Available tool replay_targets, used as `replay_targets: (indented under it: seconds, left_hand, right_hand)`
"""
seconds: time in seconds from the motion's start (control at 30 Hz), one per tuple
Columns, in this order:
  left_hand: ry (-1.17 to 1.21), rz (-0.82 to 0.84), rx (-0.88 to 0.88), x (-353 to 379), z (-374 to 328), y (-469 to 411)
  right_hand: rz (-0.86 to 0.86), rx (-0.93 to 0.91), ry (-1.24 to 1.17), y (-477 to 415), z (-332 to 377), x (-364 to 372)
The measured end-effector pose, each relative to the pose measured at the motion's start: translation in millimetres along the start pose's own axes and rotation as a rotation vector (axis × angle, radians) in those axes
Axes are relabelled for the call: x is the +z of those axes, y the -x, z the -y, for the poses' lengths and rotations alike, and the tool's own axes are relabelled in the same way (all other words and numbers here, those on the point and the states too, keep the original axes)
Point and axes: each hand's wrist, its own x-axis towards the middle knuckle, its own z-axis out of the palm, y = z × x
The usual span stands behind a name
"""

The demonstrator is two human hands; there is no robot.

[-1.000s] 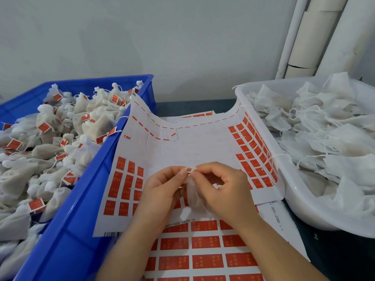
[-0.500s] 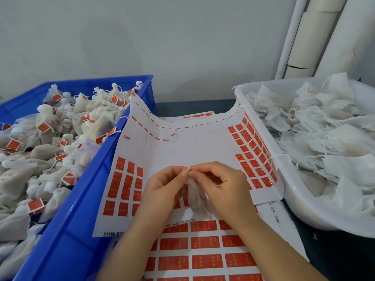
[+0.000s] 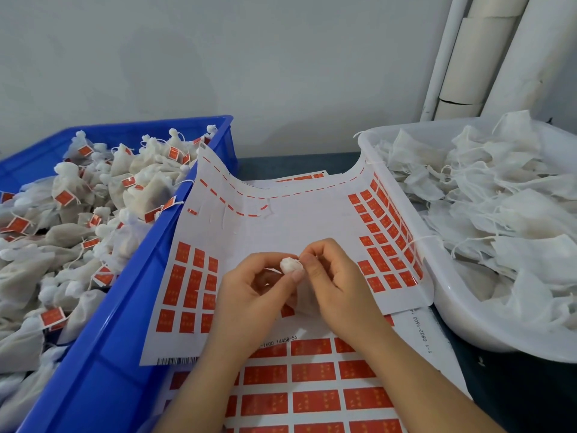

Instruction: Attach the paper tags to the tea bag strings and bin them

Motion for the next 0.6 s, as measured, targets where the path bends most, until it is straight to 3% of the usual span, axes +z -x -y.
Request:
replay_targets:
  seconds: [0.33, 0.6]
  left_hand:
    - [0.023, -0.057, 0.135, 1.1, -1.4, 2.8]
    - [-0.019, 0.09, 0.132, -3.2, -2.4, 2.2]
  right_hand:
    - [0.049, 0.037, -0.068, 0.6, 0.2, 0.4]
    - [0.07, 0.078, -0.086, -0.2, -0.1, -1.9]
